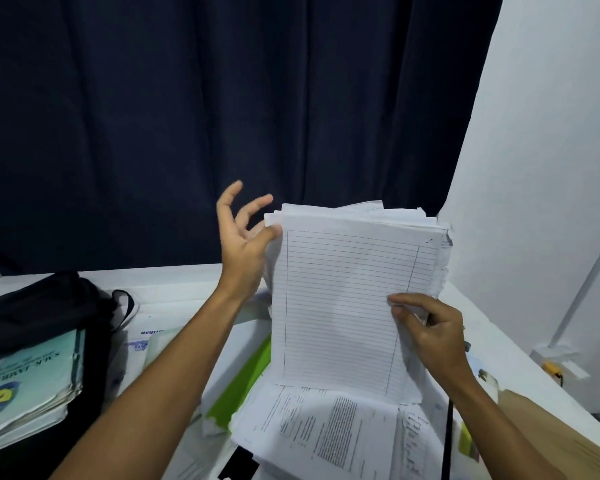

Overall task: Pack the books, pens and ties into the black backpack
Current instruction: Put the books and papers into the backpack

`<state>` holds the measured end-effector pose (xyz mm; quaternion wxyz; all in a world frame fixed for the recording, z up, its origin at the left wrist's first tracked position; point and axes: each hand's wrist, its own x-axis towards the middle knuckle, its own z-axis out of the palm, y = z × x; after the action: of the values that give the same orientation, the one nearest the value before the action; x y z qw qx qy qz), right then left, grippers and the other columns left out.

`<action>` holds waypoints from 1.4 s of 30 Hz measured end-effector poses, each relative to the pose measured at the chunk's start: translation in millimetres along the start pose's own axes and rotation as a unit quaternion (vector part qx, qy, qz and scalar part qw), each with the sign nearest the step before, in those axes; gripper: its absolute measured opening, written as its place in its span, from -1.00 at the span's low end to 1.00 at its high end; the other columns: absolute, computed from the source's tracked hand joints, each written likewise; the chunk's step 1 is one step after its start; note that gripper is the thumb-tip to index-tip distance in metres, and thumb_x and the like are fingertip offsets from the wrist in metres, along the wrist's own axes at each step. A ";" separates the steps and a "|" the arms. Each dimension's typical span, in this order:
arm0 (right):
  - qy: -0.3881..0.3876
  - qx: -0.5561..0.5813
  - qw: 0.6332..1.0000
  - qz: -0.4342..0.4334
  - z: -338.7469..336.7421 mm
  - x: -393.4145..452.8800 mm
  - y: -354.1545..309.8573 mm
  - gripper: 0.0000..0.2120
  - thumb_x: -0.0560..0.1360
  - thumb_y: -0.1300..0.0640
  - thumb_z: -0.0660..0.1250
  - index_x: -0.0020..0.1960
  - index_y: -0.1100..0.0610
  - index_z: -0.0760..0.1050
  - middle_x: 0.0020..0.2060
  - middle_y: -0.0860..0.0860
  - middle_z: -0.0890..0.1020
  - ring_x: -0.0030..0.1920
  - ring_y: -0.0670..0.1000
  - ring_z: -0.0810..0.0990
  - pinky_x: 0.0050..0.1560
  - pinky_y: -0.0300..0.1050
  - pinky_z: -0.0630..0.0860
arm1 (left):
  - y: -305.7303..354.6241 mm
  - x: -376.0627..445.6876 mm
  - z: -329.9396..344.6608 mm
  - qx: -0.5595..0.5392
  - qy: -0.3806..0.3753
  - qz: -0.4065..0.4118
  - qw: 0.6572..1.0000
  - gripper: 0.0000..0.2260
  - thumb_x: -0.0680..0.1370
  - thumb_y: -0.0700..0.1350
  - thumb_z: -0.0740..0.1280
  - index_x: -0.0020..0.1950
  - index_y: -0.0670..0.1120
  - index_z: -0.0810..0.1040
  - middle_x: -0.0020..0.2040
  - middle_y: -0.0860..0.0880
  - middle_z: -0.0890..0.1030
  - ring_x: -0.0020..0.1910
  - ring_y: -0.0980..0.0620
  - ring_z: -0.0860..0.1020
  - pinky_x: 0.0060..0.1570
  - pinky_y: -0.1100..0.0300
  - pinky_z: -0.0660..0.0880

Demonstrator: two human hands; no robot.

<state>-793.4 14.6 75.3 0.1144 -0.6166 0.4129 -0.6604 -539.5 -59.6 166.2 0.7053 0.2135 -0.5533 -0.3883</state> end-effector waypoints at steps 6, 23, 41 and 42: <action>0.007 0.014 1.000 0.013 1.2 0.6 -2.7 -0.54 0.40 0.45 0.40 -0.09 -0.14 0.67 -0.18 -0.20 0.70 -0.07 -0.14 0.66 0.00 -0.36 0.53 | -24.3 -30.0 -25.0 -0.013 0.076 -0.121 0.990 -0.68 0.46 -0.23 0.42 0.20 -0.12 0.50 -0.12 -0.01 0.70 -0.11 0.03 0.65 -0.06 0.06 0.57; -0.008 0.021 0.999 0.031 -0.3 4.0 -6.4 -0.57 0.40 0.48 0.39 -0.06 -0.05 0.65 -0.17 -0.22 0.70 -0.05 -0.17 0.65 -0.01 -0.39 0.51 | 7.4 16.0 -8.3 0.035 -0.033 -0.162 0.986 -0.77 0.65 -0.09 0.22 -0.05 -0.13 0.63 -0.28 0.01 0.64 -0.31 0.10 0.56 -0.22 0.07 0.50; -0.006 0.007 0.999 0.037 -3.3 6.0 -3.3 -0.48 0.40 0.46 0.39 -0.08 -0.21 0.66 -0.14 -0.25 0.69 -0.03 -0.19 0.64 0.02 -0.40 0.50 | -74.3 -58.2 -28.9 0.232 -0.109 0.118 0.959 -0.38 0.51 0.19 0.34 0.48 0.35 0.08 0.44 0.41 0.20 0.40 0.28 0.33 0.25 0.21 0.48; -0.011 0.005 0.999 0.035 -4.5 6.8 -3.8 -0.47 0.40 0.45 0.40 -0.08 -0.22 0.66 -0.13 -0.25 0.69 -0.02 -0.19 0.64 0.02 -0.40 0.49 | -73.0 -54.2 -27.8 0.234 -0.115 0.130 0.957 -0.39 0.53 0.17 0.33 0.47 0.35 0.09 0.43 0.41 0.23 0.40 0.27 0.34 0.26 0.17 0.48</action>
<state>-797.6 14.3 83.3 0.1451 -0.6088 0.4296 -0.6509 -540.6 -65.0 71.3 0.6116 0.2527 -0.7290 -0.1751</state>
